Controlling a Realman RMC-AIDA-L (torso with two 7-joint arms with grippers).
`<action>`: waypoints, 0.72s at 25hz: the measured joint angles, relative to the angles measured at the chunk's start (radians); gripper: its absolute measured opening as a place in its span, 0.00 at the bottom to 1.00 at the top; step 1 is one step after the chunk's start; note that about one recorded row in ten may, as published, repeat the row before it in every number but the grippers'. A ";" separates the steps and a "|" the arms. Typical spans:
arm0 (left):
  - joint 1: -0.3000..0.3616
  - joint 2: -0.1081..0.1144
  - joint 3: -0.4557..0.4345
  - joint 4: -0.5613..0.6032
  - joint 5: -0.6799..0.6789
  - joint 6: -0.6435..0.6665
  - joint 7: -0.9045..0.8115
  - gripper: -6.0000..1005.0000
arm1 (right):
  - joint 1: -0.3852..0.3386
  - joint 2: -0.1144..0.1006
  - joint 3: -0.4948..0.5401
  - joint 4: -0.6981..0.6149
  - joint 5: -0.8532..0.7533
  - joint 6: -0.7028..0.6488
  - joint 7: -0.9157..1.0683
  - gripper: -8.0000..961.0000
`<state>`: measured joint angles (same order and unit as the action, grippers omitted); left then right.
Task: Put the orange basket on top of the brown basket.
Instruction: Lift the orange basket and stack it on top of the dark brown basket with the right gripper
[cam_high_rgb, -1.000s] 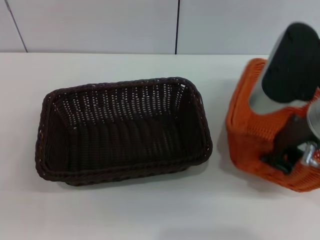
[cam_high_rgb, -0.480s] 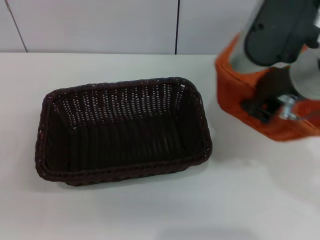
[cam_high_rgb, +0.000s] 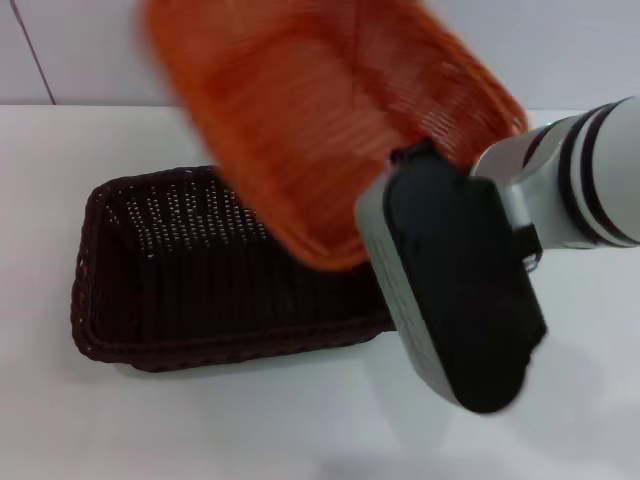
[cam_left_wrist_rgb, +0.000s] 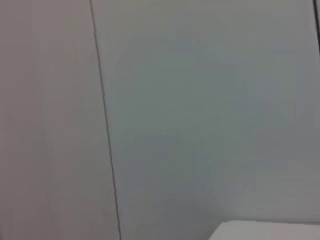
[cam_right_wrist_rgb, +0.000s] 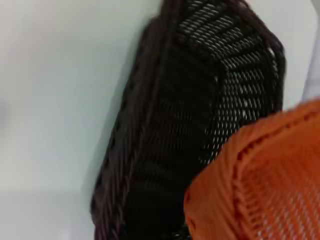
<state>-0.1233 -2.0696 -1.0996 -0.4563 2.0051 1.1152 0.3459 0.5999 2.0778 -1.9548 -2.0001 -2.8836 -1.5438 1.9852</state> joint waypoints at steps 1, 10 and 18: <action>0.001 0.000 0.000 0.000 0.000 0.000 -0.009 0.71 | -0.015 0.000 -0.001 -0.007 0.001 0.014 -0.058 0.17; 0.006 -0.002 0.008 -0.016 -0.013 -0.001 -0.019 0.71 | -0.162 -0.001 -0.030 -0.044 0.024 0.101 -0.439 0.17; 0.005 -0.001 0.011 -0.034 -0.013 -0.004 -0.019 0.71 | -0.177 -0.005 -0.041 0.059 0.021 0.212 -0.499 0.17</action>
<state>-0.1184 -2.0708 -1.0890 -0.4906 1.9921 1.1109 0.3267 0.4225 2.0723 -1.9963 -1.9406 -2.8623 -1.3319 1.4858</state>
